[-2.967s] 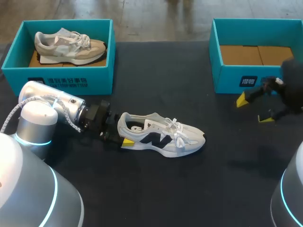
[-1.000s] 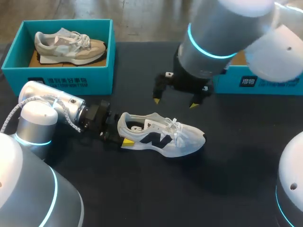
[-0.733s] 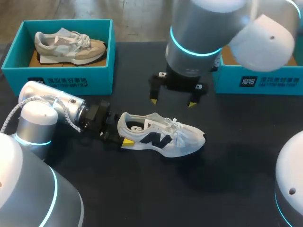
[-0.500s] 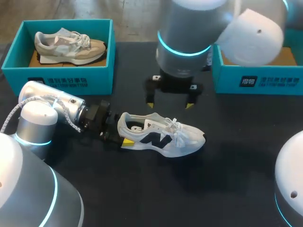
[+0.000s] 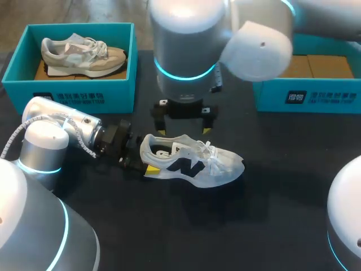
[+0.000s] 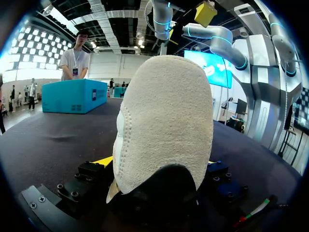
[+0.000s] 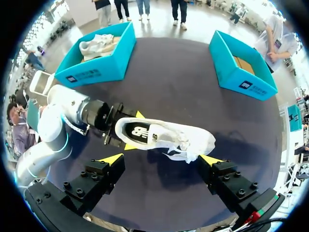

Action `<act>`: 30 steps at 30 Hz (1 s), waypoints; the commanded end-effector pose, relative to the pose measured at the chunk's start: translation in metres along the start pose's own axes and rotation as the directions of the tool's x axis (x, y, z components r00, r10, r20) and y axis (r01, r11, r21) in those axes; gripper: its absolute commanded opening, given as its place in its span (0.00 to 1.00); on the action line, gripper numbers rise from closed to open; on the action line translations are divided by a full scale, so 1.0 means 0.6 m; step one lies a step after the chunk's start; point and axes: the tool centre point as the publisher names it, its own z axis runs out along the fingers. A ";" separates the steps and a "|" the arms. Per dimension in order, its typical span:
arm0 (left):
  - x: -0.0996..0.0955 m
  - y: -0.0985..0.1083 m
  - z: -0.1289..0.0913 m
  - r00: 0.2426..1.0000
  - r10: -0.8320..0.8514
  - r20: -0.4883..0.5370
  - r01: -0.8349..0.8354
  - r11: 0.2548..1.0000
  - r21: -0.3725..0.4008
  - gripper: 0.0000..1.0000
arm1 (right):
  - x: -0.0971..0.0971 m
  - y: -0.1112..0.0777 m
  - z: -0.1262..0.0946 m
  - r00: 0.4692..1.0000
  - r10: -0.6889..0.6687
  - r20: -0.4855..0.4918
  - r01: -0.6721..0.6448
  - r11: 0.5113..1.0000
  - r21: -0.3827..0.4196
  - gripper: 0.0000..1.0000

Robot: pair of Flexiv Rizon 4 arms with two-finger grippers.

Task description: Take the shoe out of the shoebox, open the shoe tongue, remove and reinsert the insole, then place the shoe into the shoebox

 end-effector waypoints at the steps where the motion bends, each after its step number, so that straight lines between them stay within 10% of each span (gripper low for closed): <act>1: 0.000 -0.001 -0.001 1.000 -0.001 0.000 0.001 1.000 -0.002 0.00 | 0.031 0.001 0.021 0.983 0.004 0.184 -0.004 1.000 0.000 1.00; 30: 0.000 -0.001 -0.001 1.000 -0.001 0.000 0.001 1.000 -0.002 0.00 | 0.053 0.001 0.136 0.867 0.017 0.499 -0.016 1.000 -0.006 1.00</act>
